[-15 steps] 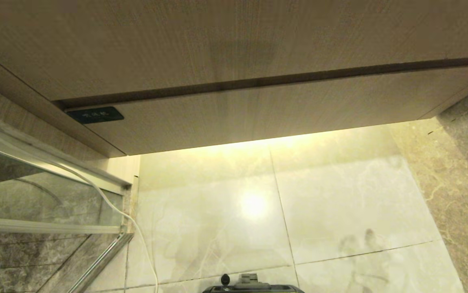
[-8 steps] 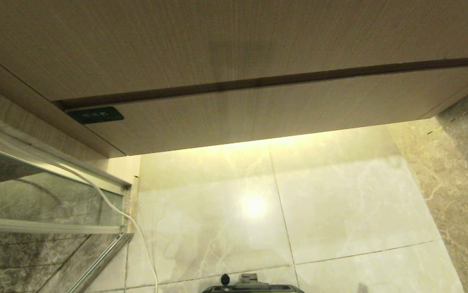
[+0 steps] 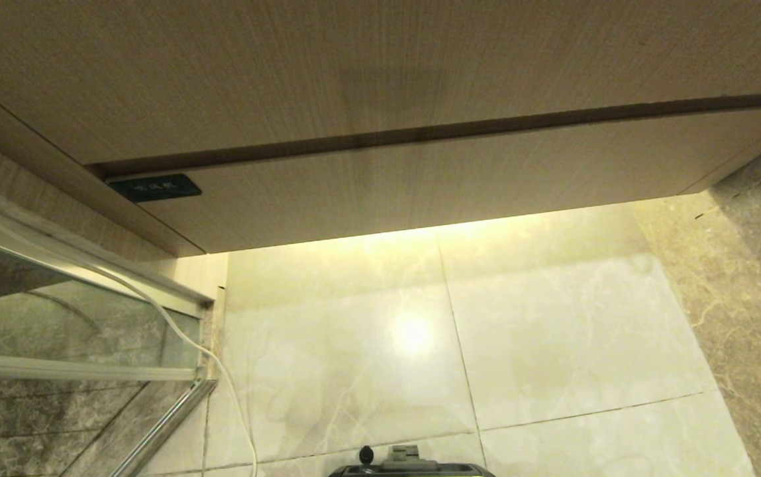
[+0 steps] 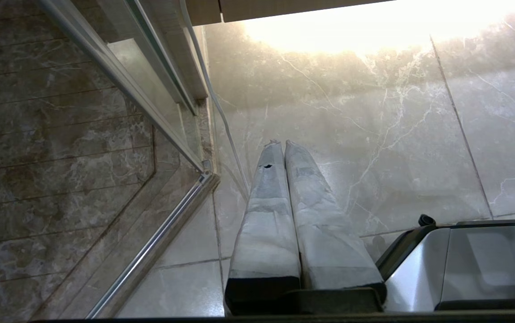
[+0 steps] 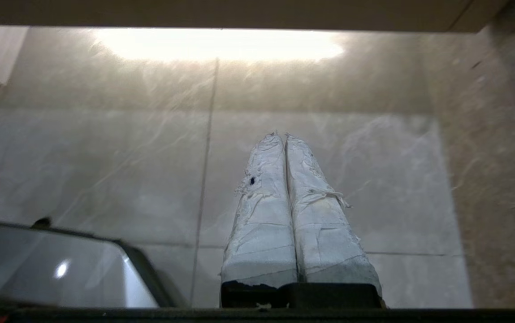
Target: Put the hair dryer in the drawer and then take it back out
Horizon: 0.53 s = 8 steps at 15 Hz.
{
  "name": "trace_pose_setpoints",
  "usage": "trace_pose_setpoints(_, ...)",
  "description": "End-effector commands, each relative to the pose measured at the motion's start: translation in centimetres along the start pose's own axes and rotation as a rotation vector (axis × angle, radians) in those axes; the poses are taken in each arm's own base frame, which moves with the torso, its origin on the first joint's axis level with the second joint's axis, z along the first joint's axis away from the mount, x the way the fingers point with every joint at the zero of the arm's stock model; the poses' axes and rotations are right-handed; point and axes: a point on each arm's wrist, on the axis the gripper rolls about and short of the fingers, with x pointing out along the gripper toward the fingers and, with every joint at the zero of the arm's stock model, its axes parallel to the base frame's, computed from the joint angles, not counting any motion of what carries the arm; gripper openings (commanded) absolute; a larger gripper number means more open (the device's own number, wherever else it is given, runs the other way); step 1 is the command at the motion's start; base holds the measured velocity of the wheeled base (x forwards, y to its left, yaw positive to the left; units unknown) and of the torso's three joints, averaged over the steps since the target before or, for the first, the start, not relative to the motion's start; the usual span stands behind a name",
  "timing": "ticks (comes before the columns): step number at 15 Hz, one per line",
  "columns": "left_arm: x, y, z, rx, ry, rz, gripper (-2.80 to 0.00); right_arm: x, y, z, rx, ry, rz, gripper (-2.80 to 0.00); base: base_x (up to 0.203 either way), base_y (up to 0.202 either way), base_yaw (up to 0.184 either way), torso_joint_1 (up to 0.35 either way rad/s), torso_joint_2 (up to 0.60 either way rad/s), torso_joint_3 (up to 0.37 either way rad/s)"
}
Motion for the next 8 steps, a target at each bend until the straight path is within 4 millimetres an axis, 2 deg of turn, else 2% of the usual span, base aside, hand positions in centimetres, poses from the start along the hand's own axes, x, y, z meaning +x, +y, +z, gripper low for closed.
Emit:
trace_pose_setpoints(1,0.0,0.0,0.0,0.0,0.0,-0.001,-2.8,-0.23,0.09,-1.58,0.033,0.039,0.048,-2.8,0.0,0.0,0.0,0.0,0.0,0.0)
trace_pose_setpoints(8,0.0,0.0,0.0,0.0,0.0,0.0,-2.8,-0.19,0.08,-1.5,0.057,0.021,0.04,-2.8,0.0,0.0,0.0,0.0,0.0,0.0)
